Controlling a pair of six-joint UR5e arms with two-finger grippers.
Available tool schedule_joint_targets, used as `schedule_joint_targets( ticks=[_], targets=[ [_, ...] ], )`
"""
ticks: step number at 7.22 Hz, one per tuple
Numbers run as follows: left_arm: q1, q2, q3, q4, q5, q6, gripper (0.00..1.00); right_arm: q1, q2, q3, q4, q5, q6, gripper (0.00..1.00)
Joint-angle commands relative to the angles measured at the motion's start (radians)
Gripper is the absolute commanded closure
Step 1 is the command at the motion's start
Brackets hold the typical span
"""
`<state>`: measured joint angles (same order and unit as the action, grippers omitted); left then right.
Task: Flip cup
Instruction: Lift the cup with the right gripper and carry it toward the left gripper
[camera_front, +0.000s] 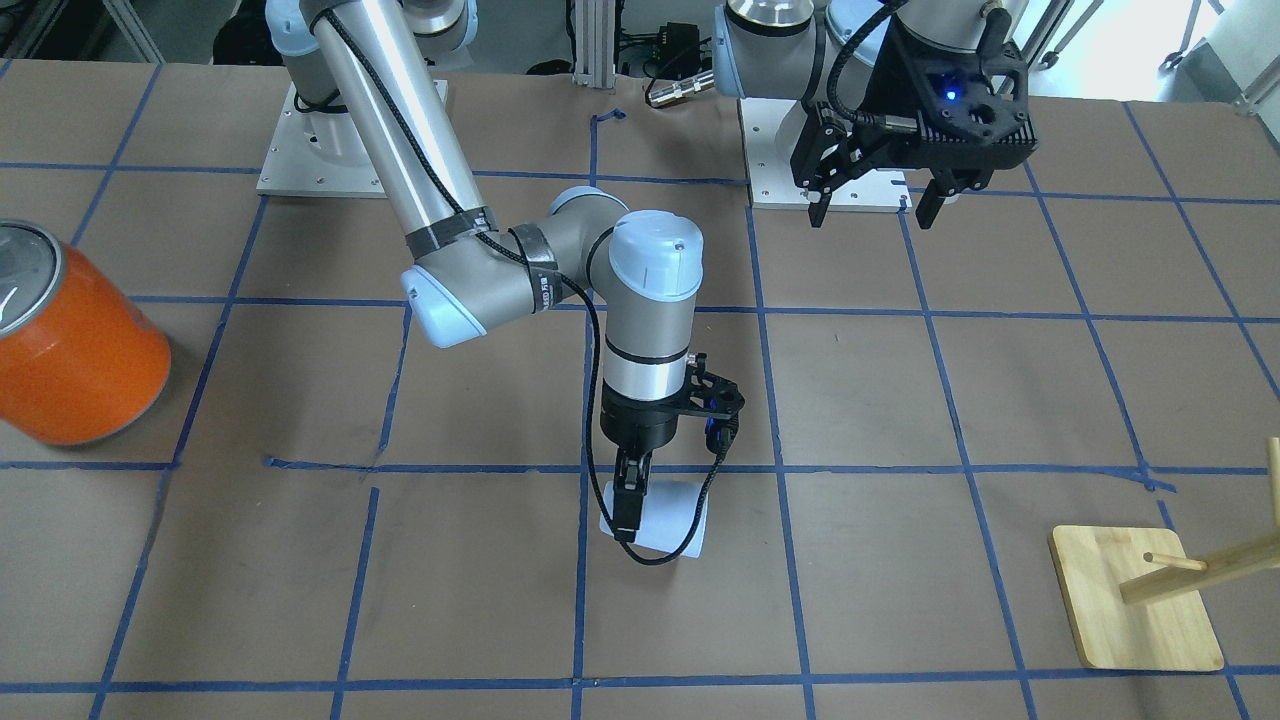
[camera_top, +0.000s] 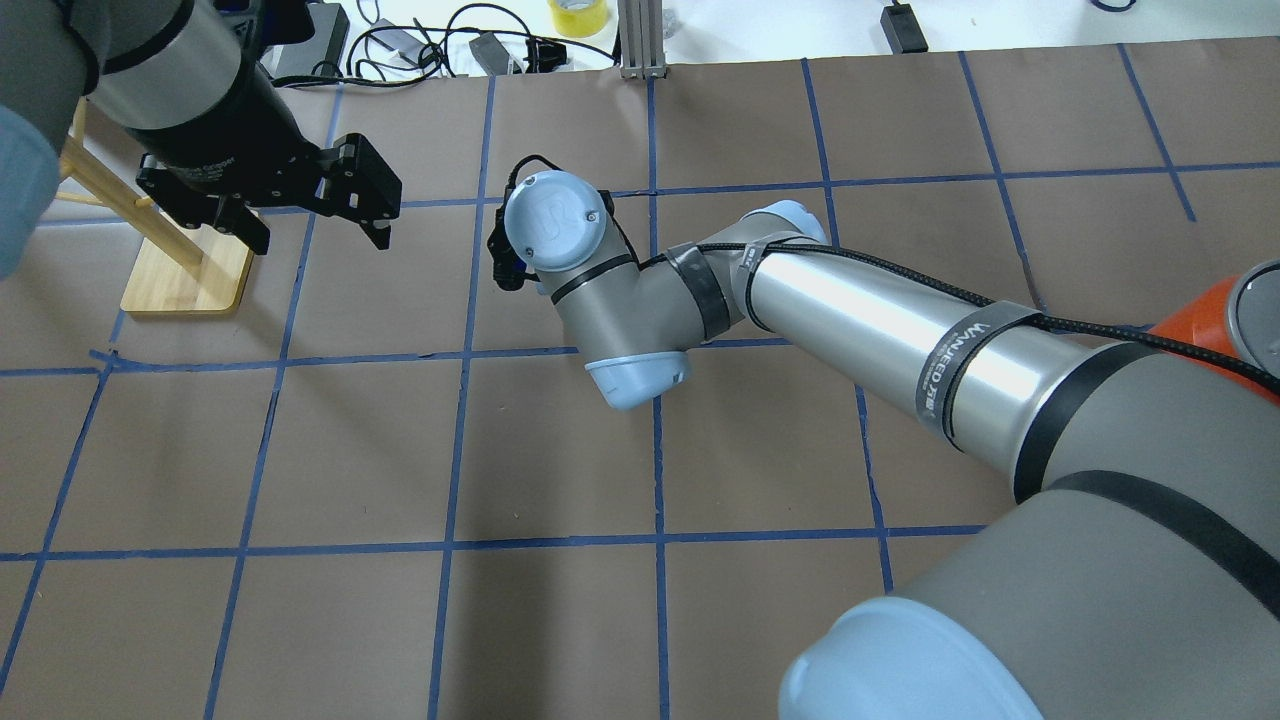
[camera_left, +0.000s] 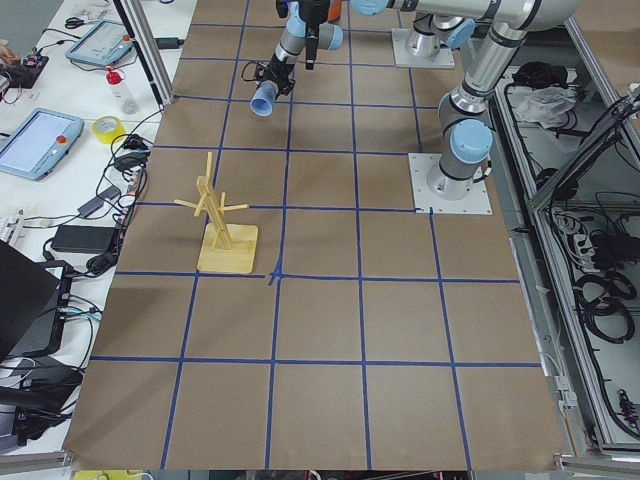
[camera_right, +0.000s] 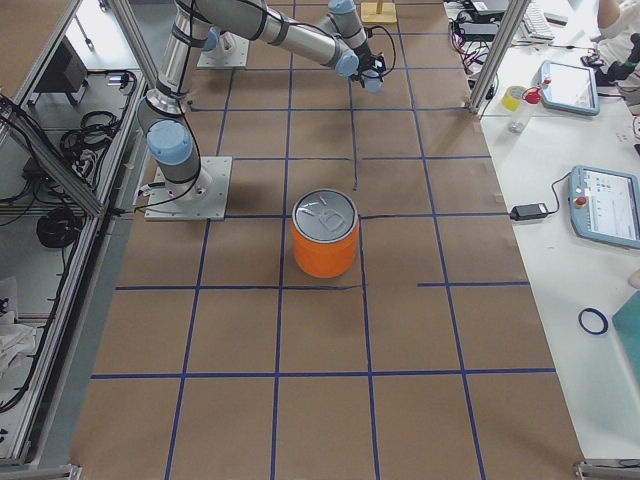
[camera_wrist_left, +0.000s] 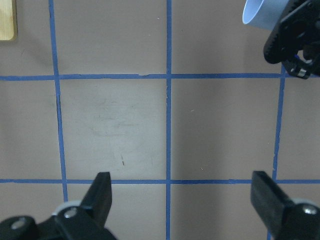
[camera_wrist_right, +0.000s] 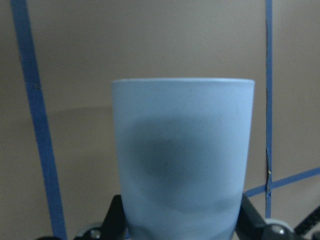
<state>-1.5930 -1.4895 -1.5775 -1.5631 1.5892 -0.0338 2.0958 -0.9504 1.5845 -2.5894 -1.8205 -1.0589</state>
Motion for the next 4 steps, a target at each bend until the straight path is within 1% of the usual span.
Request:
schedule_joint_targets(
  ticks=[1, 2, 3, 4],
  targets=[
    [0.001, 0.000, 0.001, 0.000, 0.000, 0.000, 0.00, 0.041, 0.005, 0.005, 0.000, 0.036, -0.062, 0.59],
    [0.001, 0.000, 0.001, 0.000, 0.000, 0.000, 0.00, 0.041, 0.009, 0.012, 0.002, 0.111, -0.062, 0.58],
    [0.001, 0.000, 0.001, 0.000, 0.000, 0.000, 0.00, 0.032, 0.007, 0.026, 0.002, 0.136, -0.064, 0.58],
    [0.001, 0.000, -0.001, 0.000, 0.000, 0.000, 0.00, 0.027, 0.001, 0.034, 0.044, 0.159, -0.064, 0.58]
  ],
)
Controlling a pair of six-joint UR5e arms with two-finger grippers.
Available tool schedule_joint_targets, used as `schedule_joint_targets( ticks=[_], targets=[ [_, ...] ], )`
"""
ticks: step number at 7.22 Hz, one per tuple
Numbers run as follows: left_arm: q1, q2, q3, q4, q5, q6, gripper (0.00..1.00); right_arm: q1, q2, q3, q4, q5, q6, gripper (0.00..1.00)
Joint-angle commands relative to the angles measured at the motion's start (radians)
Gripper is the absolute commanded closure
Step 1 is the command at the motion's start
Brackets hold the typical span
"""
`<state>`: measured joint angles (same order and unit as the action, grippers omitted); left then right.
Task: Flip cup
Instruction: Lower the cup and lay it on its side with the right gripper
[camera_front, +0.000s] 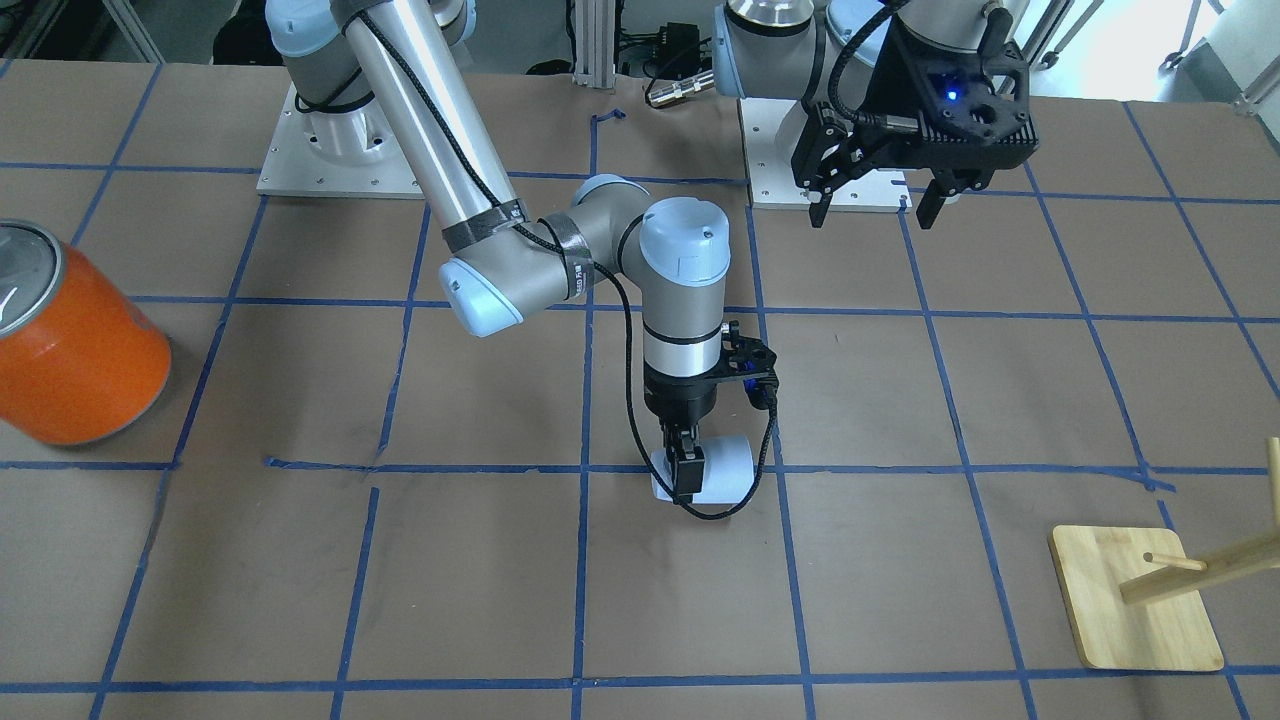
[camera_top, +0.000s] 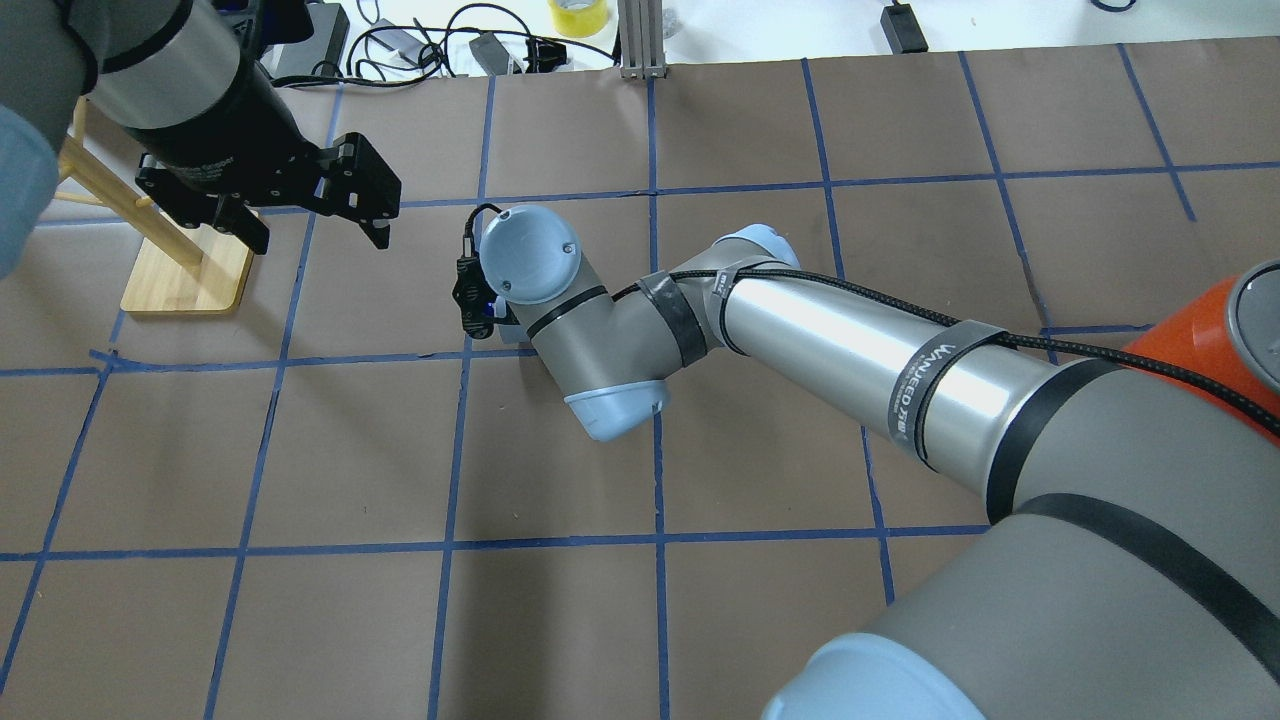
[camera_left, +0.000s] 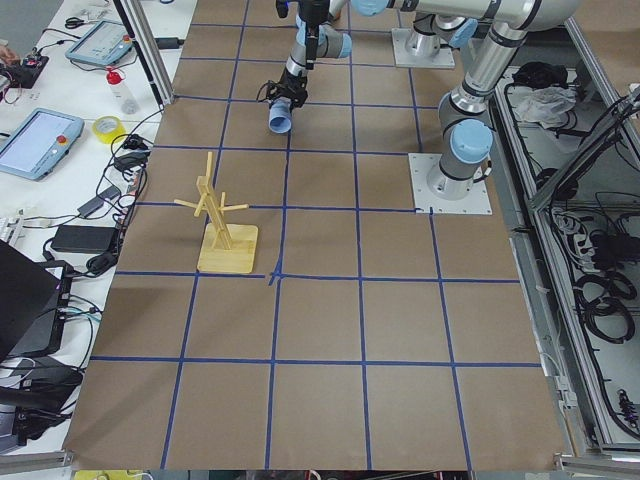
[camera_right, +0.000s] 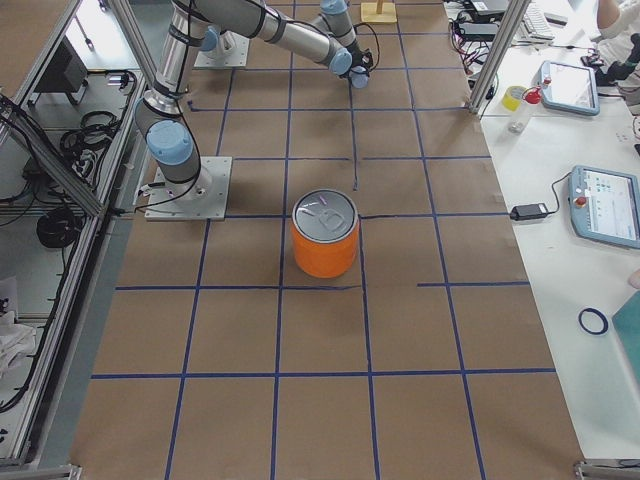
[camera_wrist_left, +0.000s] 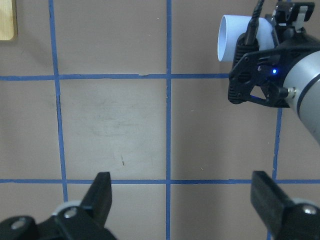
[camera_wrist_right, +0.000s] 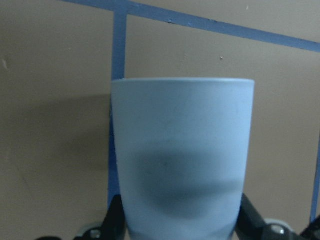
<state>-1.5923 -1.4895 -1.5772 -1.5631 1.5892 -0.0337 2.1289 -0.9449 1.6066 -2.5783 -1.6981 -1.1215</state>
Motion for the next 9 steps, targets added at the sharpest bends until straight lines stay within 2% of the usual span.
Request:
schedule_joint_targets(
  ticks=[1, 2, 3, 4, 5, 8, 9],
  targets=[
    [0.000, 0.000, 0.000, 0.000, 0.000, 0.000, 0.00, -0.010, -0.005, 0.013, 0.071, 0.037, -0.001, 0.56],
    [0.000, 0.002, 0.000, -0.003, 0.000, 0.000, 0.00, -0.010, -0.005, 0.013, 0.098, 0.046, -0.003, 0.56],
    [0.000, 0.000, 0.000, -0.006, 0.000, 0.000, 0.00, -0.014, -0.005, 0.013, 0.098, 0.072, -0.003, 0.48],
    [0.000, 0.000, 0.000, -0.006, 0.000, 0.000, 0.00, -0.017, -0.003, 0.012, 0.096, 0.077, -0.001, 0.19],
    [0.002, -0.001, 0.000, -0.003, -0.002, 0.000, 0.00, -0.026, -0.005, 0.009, 0.096, 0.090, 0.000, 0.00],
    [0.009, -0.009, 0.000, -0.015, -0.017, 0.002, 0.00, -0.058, -0.033, -0.008, 0.095, 0.089, 0.002, 0.00],
    [0.026, -0.026, 0.000, -0.009, -0.087, 0.005, 0.00, -0.110, -0.076, -0.008, 0.108, 0.090, 0.002, 0.01]
  ],
)
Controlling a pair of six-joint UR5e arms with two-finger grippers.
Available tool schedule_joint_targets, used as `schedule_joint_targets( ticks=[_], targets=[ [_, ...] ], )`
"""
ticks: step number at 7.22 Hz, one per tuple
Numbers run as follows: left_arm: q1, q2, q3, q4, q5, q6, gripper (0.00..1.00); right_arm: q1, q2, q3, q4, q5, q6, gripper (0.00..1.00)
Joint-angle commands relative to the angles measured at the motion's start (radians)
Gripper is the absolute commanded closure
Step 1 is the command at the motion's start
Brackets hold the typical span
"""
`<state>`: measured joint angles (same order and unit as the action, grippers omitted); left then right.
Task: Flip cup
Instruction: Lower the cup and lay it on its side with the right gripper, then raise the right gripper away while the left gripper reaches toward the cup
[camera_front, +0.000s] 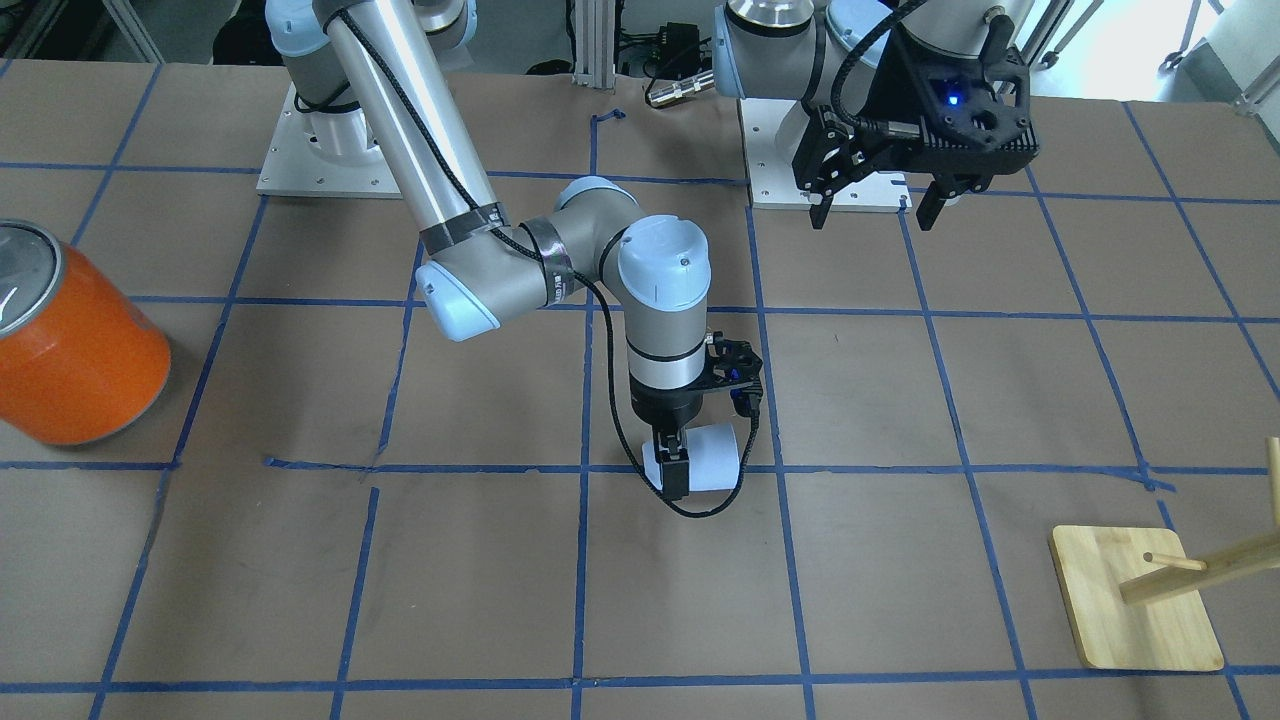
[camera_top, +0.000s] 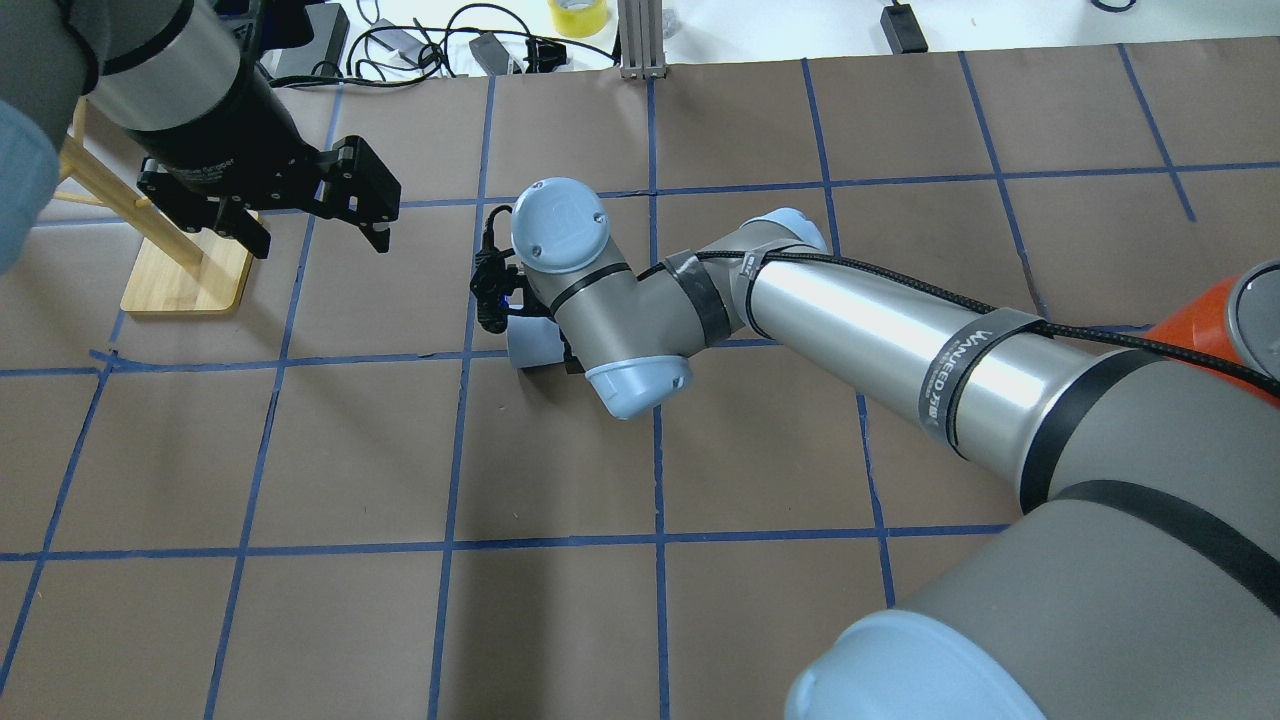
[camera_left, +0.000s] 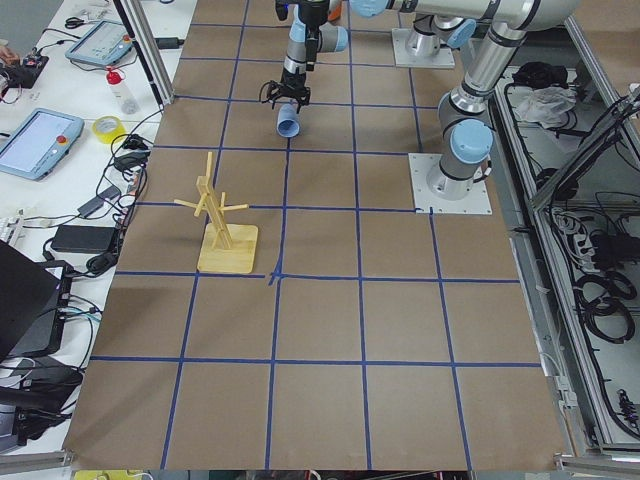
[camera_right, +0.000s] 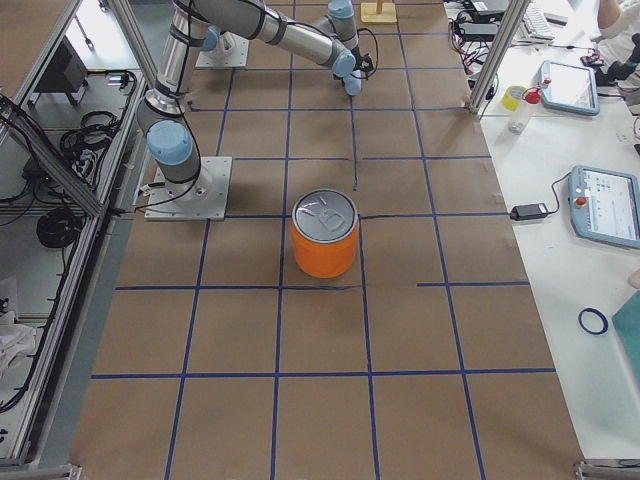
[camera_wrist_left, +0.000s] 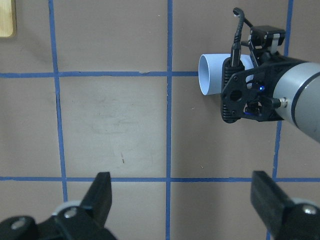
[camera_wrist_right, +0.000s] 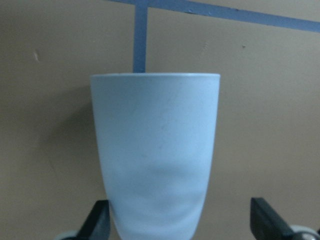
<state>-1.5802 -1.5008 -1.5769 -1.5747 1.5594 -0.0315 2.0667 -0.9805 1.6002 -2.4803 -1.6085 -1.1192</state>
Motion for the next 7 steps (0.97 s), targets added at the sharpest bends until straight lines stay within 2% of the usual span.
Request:
schedule_joint_targets(
  ticks=[1, 2, 3, 5, 7],
  targets=[
    [0.066, -0.027, 0.000, 0.002, -0.144, 0.036, 0.00, -0.116, -0.088, -0.002, 0.080, 0.056, -0.002, 0.01],
    [0.135, -0.050, -0.012, -0.017, -0.157, 0.073, 0.00, -0.196, -0.136, -0.002, 0.160, 0.108, -0.002, 0.00],
    [0.164, -0.083, -0.034, -0.015, -0.186, 0.079, 0.00, -0.264, -0.173, -0.002, 0.255, 0.108, -0.004, 0.00],
    [0.164, -0.203, -0.061, 0.033, -0.296, 0.154, 0.00, -0.420, -0.289, -0.003, 0.401, 0.090, 0.007, 0.00],
    [0.164, -0.323, -0.071, 0.076, -0.396, 0.246, 0.02, -0.657, -0.342, -0.019, 0.512, 0.120, 0.115, 0.00]
  ],
)
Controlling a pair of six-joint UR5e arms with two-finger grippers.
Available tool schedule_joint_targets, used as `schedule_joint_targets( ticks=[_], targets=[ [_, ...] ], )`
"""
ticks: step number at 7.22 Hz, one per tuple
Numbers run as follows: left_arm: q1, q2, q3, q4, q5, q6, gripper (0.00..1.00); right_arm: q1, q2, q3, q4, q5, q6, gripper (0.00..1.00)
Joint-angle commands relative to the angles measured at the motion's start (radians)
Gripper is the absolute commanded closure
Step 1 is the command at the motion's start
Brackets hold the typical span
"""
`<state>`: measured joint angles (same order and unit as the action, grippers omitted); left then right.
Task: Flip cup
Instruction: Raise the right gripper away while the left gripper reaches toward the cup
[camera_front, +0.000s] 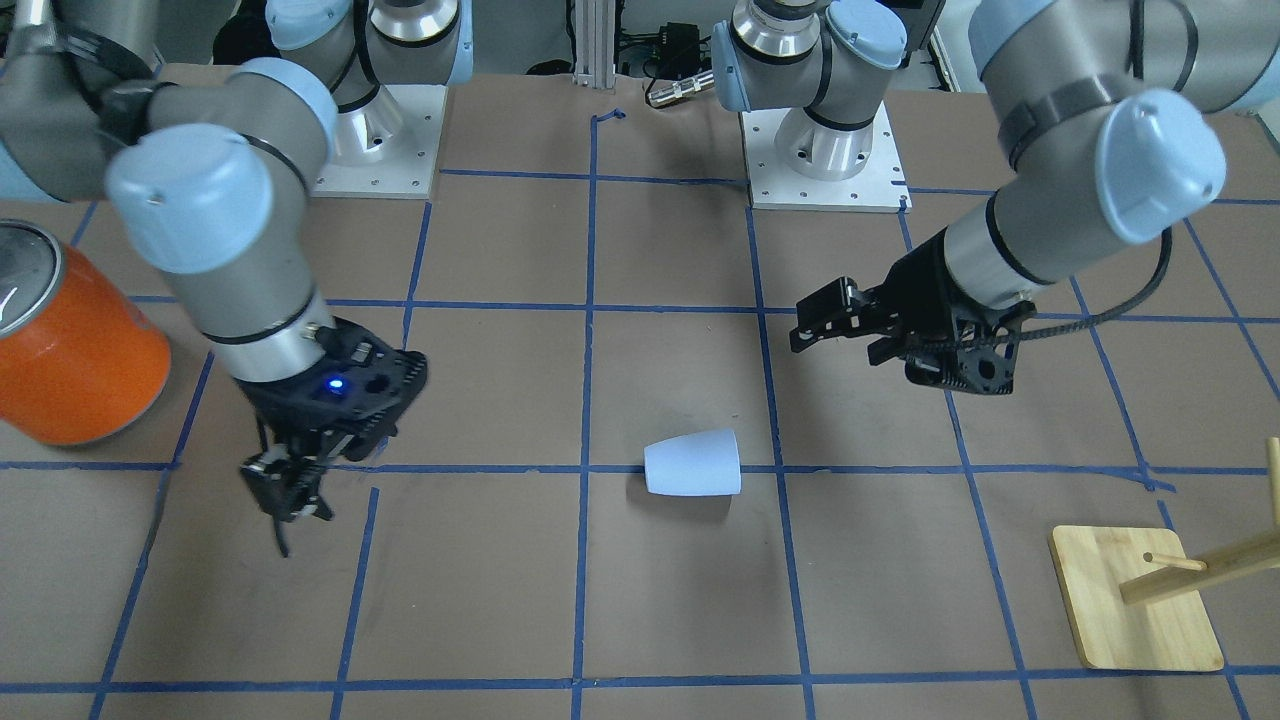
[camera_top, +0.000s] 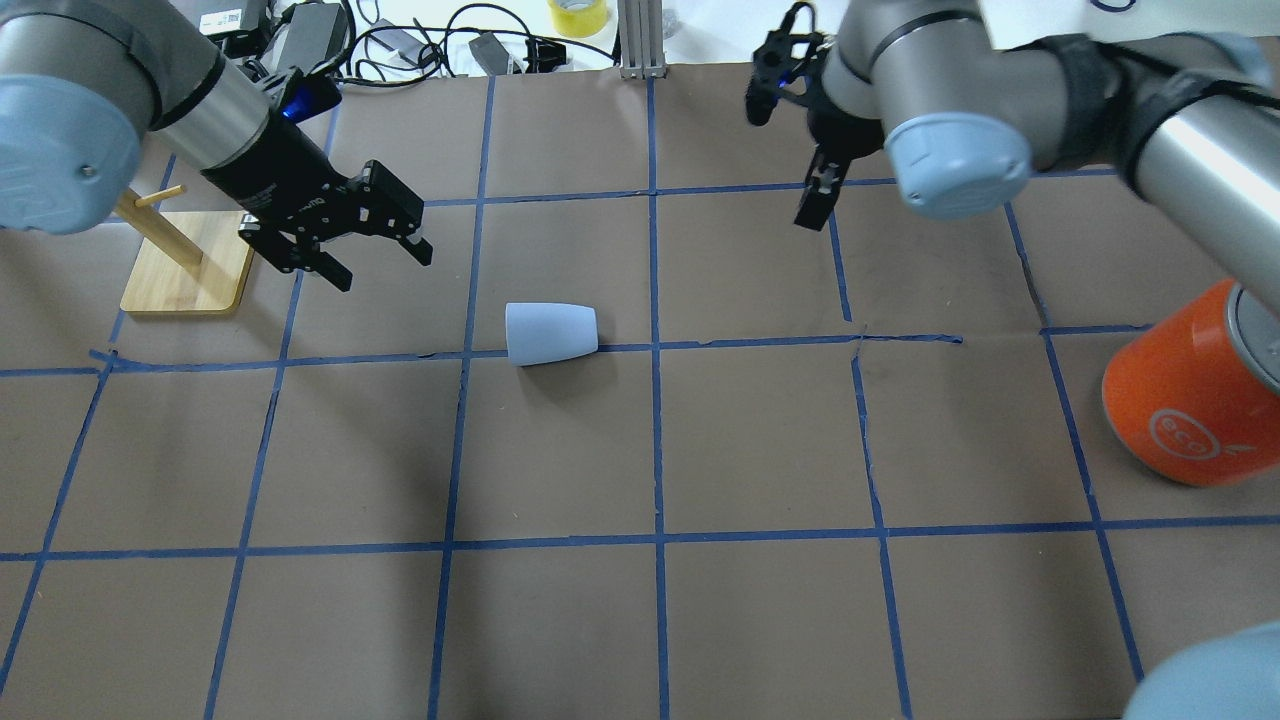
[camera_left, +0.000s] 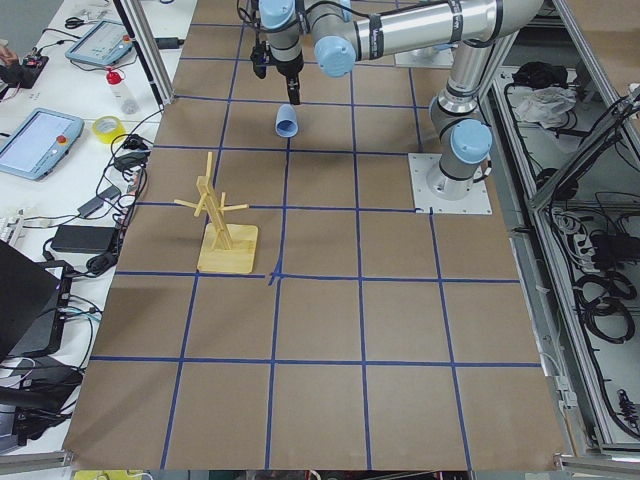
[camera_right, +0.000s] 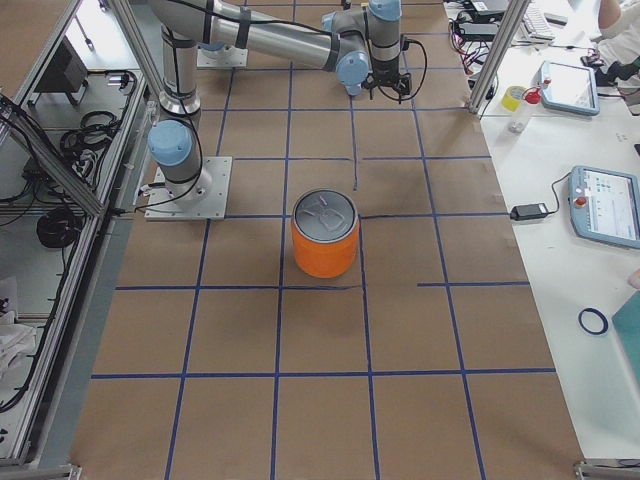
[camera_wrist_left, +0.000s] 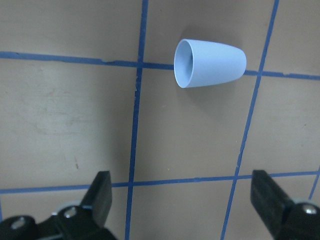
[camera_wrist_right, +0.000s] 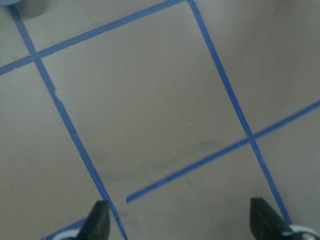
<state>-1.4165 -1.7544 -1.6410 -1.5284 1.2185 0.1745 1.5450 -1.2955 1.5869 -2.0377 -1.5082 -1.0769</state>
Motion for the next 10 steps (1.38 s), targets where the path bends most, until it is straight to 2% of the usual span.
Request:
schedule_joint_targets(
  ticks=[1, 2, 4, 5, 6, 7, 8, 9, 10],
  targets=[
    [0.001, -0.124, -0.032, 0.112, -0.103, 0.055, 0.02, -0.176, -0.033, -0.002, 0.138, 0.022, 0.201, 0.00],
    [0.001, -0.167, -0.080, 0.195, -0.178, 0.084, 0.02, -0.177, -0.083, 0.002, 0.160, -0.012, 0.383, 0.00],
    [0.001, -0.246, -0.137, 0.360, -0.252, 0.094, 0.02, -0.181, -0.110, 0.008, 0.168, -0.074, 0.883, 0.00],
    [0.001, -0.278, -0.138, 0.364, -0.320, 0.097, 0.04, -0.180, -0.117, 0.008, 0.168, -0.082, 1.067, 0.00],
    [-0.001, -0.307, -0.137, 0.379, -0.377, 0.095, 0.11, -0.180, -0.137, 0.008, 0.168, -0.081, 1.107, 0.00],
    [-0.004, -0.321, -0.138, 0.392, -0.434, 0.095, 0.33, -0.178, -0.154, 0.010, 0.200, -0.070, 1.108, 0.00],
    [-0.009, -0.326, -0.138, 0.393, -0.491, 0.092, 0.63, -0.175, -0.169, 0.008, 0.259, -0.069, 1.129, 0.00],
    [-0.009, -0.326, -0.137, 0.392, -0.586, 0.079, 0.88, -0.174, -0.192, 0.008, 0.272, -0.069, 1.141, 0.00],
    [-0.009, -0.323, -0.135, 0.390, -0.612, 0.045, 0.96, -0.171, -0.212, 0.008, 0.324, -0.063, 1.147, 0.00]
  ],
)
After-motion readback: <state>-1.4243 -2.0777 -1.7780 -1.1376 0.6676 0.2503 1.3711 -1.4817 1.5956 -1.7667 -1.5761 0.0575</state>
